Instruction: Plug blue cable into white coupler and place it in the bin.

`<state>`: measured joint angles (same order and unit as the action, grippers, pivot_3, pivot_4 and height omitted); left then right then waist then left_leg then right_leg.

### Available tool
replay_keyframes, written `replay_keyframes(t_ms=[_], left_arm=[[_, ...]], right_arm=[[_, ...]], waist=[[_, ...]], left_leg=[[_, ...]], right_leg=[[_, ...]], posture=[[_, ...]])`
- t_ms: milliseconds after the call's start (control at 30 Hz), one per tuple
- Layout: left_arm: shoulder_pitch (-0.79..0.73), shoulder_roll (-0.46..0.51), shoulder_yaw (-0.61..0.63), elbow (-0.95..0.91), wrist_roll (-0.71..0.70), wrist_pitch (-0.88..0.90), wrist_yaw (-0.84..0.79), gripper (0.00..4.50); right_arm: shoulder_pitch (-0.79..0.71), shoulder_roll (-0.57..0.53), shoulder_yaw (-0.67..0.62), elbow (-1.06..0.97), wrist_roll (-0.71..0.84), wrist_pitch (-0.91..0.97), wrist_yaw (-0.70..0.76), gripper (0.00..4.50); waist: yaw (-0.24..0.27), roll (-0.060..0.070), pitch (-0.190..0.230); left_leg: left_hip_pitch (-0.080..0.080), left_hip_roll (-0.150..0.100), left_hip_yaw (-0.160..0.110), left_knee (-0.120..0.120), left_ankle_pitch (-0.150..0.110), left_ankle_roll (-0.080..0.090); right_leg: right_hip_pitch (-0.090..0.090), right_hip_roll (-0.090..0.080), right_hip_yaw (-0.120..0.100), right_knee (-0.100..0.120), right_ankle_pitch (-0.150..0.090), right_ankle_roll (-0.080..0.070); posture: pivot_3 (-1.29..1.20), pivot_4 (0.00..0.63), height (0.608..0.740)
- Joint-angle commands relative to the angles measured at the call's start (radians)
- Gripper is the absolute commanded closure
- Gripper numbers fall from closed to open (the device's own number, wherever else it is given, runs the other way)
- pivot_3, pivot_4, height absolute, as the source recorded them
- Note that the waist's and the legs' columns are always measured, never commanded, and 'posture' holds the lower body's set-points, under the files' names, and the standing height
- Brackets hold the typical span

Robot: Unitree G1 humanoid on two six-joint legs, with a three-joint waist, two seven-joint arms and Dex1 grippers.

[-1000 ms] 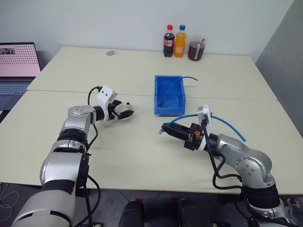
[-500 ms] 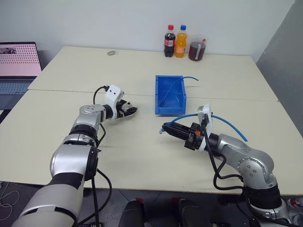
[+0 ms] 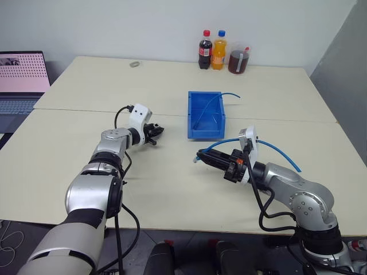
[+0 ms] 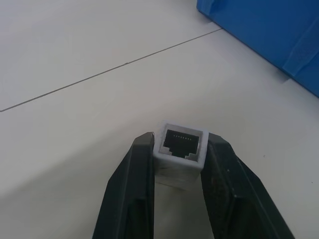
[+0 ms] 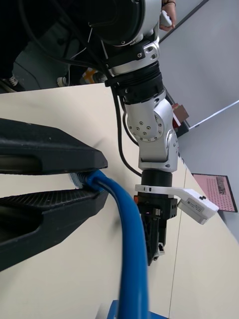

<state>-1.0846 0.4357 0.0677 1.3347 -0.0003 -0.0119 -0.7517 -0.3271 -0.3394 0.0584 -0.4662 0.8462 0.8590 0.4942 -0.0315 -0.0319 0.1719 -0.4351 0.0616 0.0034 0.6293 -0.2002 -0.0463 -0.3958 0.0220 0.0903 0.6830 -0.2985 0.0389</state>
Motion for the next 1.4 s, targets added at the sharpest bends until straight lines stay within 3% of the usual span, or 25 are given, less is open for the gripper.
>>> replay_keyframes(t_ms=[33, 133, 367, 567, 700, 833, 1033, 1400], left_arm=[[-0.018, 0.014, 0.023, -0.011, -0.004, -0.013, -0.012, 3.57], [-0.01, 0.026, 0.032, -0.022, -0.014, -0.02, -0.096, 3.58], [0.067, 0.094, -0.017, -0.146, -0.015, -0.077, -0.461, 3.58], [0.276, 0.127, -0.081, -0.565, -0.091, 0.034, -0.714, 3.58], [0.418, 0.138, -0.134, -0.875, -0.137, 0.141, -0.757, 3.58], [0.478, 0.129, -0.175, -1.042, -0.166, 0.202, -0.746, 3.59], [0.482, 0.113, -0.239, -1.073, -0.163, 0.199, -0.732, 3.6], [0.431, 0.067, -0.347, -0.871, -0.073, 0.109, -0.701, 3.6]], right_arm=[[-0.001, -0.005, -0.022, -0.043, 0.019, -0.01, 0.003, 4.37], [-0.001, -0.009, -0.022, -0.045, 0.018, -0.011, 0.004, 4.37], [0.041, -0.071, -0.025, -0.104, 0.006, -0.015, 0.021, 4.37], [0.08, -0.133, -0.011, -0.16, -0.009, -0.023, 0.044, 4.37], [0.093, -0.167, 0.0, -0.172, -0.027, -0.034, 0.063, 4.37], [0.09, -0.182, 0.012, -0.172, -0.05, -0.049, 0.078, 4.37], [0.071, -0.182, 0.031, -0.166, -0.091, -0.076, 0.093, 4.37], [-0.031, -0.132, 0.193, -0.041, -0.302, -0.208, 0.134, 4.37]], waist=[[0.0, 0.0, 0.0], [0.0, 0.0, 0.0], [-0.001, 0.0, 0.0], [-0.001, 0.0, 0.0], [-0.001, 0.0, 0.0], [0.0, 0.0, 0.0], [-0.001, 0.0, 0.0], [0.002, 0.0, 0.0]], left_leg=[[0.0, 0.0, 0.0, 0.0, 0.0, 0.0], [0.0, 0.0, 0.0, 0.0, 0.0, 0.0], [0.0, 0.0, 0.0, 0.0, 0.0, 0.0], [0.0, 0.0, 0.0, 0.0, 0.0, 0.0], [0.001, 0.001, 0.0, 0.001, 0.0, 0.0], [0.002, 0.001, -0.001, 0.002, 0.0, 0.0], [0.003, 0.0, -0.001, 0.006, 0.0, 0.0], [0.003, 0.0, -0.001, 0.009, 0.0, 0.0]], right_leg=[[0.0, 0.0, 0.0, 0.0, 0.0, 0.0], [0.0, 0.0, 0.0, 0.0, 0.0, 0.0], [0.0, 0.0, 0.0, 0.0, 0.0, 0.0], [0.0, 0.0, 0.0, 0.001, 0.0, 0.0], [0.0, -0.001, 0.001, 0.003, 0.0, 0.0], [0.0, 0.0, 0.001, 0.006, 0.0, 0.0], [0.001, 0.0, 0.001, 0.01, -0.001, 0.001], [0.0, 0.001, 0.001, 0.013, -0.003, 0.003]], posture=[[0.0, 0.15, 0.74], [0.0, 0.15, 0.74], [0.0, 0.15, 0.74], [0.0, 0.15, 0.74], [0.0, 0.15, 0.74], [0.0, 0.15, 0.74], [0.0, 0.15, 0.74], [0.0, 0.15, 0.74]])
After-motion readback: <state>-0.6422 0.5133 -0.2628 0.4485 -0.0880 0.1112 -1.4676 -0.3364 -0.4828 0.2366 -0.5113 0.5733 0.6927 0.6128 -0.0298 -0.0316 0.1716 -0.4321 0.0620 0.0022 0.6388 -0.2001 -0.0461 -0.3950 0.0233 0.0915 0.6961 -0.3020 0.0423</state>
